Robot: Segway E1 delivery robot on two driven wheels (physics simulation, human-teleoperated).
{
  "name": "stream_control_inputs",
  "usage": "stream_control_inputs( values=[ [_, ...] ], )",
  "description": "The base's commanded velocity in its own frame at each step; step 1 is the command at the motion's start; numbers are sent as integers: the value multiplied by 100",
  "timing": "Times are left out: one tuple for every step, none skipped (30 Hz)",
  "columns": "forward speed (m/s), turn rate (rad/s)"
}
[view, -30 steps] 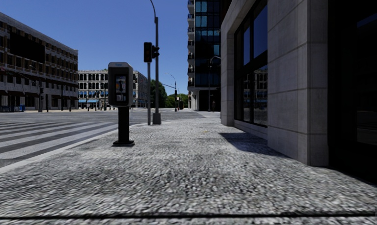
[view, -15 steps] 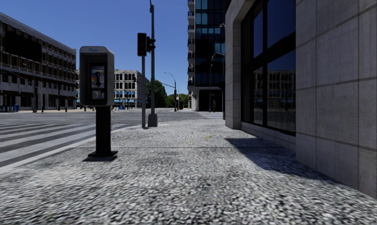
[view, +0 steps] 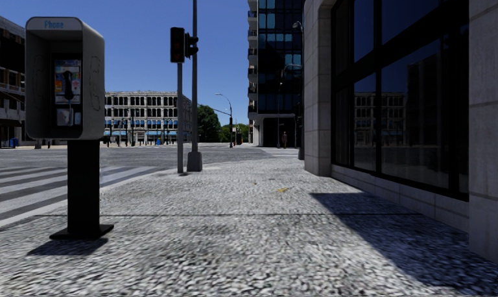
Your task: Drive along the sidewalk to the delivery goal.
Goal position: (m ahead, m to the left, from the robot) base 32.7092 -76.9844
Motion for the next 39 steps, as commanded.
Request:
stream_control_inputs(
  values=[
    [200, 0],
    [200, 0],
    [200, 0],
    [200, 0],
    [200, 0],
    [200, 0],
    [200, 0],
    [200, 0],
    [200, 0],
    [200, 0],
    [200, 0],
    [200, 0],
    [200, 0],
    [200, 0],
    [200, 0],
    [200, 0],
    [200, 0],
    [200, 0],
    [200, 0],
    [200, 0],
    [200, 0],
    [200, 0],
    [200, 0],
    [200, 0],
    [200, 0],
    [200, 0],
    [200, 0],
    [200, 0],
    [200, 0],
    [200, 0],
    [200, 0],
    [200, 0],
    [200, 0],
    [200, 0],
    [200, 0],
    [200, 0],
    [200, 0],
    [200, 0],
    [200, 0]
  ],
)
